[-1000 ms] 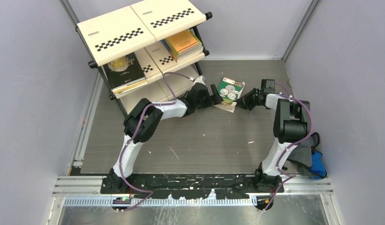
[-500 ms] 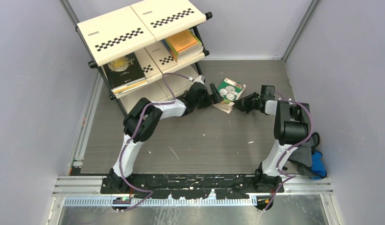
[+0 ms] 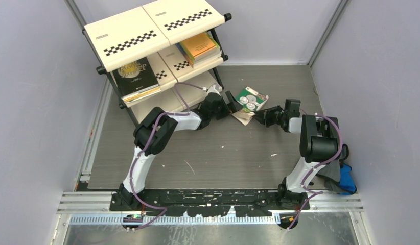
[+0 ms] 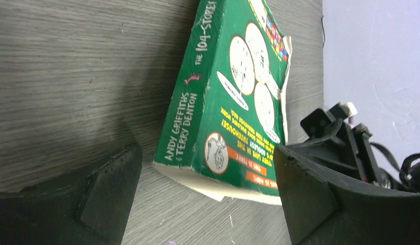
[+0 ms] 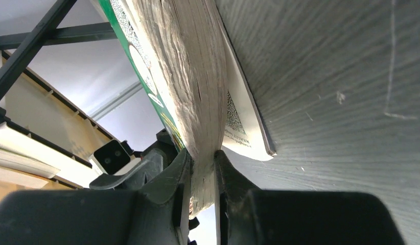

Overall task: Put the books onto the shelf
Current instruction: Pick up the book from the center of the board.

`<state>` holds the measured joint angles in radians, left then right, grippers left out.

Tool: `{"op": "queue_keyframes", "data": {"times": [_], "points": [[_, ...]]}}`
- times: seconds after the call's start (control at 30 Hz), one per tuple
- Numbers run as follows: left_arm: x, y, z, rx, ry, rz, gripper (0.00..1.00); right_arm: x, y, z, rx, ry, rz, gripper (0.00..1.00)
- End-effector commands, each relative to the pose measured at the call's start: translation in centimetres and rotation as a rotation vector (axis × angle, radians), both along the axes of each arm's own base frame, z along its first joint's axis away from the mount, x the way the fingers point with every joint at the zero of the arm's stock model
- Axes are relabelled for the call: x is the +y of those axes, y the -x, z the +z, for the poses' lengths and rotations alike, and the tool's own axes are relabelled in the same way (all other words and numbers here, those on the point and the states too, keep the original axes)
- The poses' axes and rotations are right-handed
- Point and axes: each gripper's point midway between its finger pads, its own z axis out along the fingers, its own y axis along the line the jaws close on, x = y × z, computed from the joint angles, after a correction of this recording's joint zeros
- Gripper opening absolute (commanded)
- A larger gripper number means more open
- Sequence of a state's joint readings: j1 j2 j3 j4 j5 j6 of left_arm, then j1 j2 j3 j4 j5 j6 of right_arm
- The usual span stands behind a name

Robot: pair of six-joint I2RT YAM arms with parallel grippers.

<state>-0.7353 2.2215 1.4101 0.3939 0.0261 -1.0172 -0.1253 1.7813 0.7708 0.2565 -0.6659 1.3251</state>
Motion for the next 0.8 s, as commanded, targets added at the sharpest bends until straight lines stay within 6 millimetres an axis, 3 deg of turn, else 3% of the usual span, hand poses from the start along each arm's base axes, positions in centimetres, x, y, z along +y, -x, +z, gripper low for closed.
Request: {"op": "queue_keyframes", "data": {"times": [0.0,0.27,0.37,0.57,0.77], "points": [[0.5,-0.3,1.0,0.023,0.045,0.091,1.00,1.8,0.1,3.8,-0.102,-0.082,0.027,0.01],[-0.8,0.5,2.2,0.045,0.131,0.104,1.00,3.7,0.2,5.0,-0.130,-0.150,0.016,0.01],[-0.8,1.1,2.4,0.050,0.157,0.100,0.95,4.1,0.2,5.2,-0.137,-0.167,0.018,0.01],[-0.7,2.3,3.3,0.042,0.187,0.091,0.74,4.5,0.9,5.6,-0.151,-0.182,0.017,0.01],[-0.7,3.0,3.8,0.051,0.229,0.102,0.45,4.9,2.2,6.0,-0.153,-0.155,0.045,0.01]]}}
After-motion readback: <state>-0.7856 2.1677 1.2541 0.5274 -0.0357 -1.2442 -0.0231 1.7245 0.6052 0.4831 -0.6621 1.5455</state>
